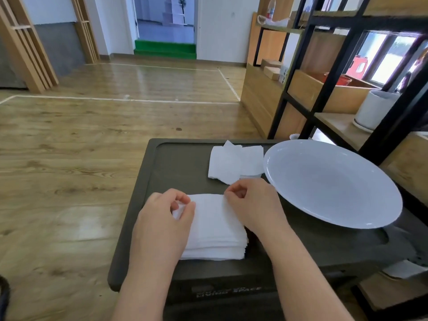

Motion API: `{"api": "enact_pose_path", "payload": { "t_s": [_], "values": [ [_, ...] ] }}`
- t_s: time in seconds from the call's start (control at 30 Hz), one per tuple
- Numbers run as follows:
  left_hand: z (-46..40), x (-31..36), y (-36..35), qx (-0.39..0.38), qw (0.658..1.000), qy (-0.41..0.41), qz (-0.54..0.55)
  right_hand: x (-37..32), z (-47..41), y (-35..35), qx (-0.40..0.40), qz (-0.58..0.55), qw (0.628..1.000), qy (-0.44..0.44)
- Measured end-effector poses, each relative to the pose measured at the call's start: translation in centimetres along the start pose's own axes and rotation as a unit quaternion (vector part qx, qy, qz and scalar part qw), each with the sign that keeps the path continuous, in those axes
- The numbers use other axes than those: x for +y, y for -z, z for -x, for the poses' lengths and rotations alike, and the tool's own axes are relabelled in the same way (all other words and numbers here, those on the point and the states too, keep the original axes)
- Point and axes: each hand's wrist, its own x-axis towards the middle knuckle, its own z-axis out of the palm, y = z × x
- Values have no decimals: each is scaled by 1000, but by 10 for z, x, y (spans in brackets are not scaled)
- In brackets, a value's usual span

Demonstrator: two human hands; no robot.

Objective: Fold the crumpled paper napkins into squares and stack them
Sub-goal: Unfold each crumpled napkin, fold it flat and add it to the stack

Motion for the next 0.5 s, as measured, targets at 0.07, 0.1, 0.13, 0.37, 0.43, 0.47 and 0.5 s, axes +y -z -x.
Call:
{"api": "enact_pose_path", "payload": {
  "t_s": [0.07,0.1,0.13,0.37,0.43,0.47,0.5],
  "values": [
    [-2,1,2,9,1000,-1,2,-6,-25,13,50,-14,999,-9],
    [-3,1,3,17,1000,-4,4,-8,-39,18,79,-20,997,-14],
    [-4,2,4,27,1000,-8,6,-10,-54,22,99,-23,995,-18],
    [-4,7,17,72,996,-17,51,-8,-120,12,49,81,993,-69],
    [-5,6,20,76,995,-21,58,-5,-123,6,52,96,992,-70],
    [-6,6,20,77,995,-23,61,-3,-123,5,60,97,991,-67],
    [-7,6,21,77,995,-27,63,-3,-123,4,70,91,991,-65]
  ]
}}
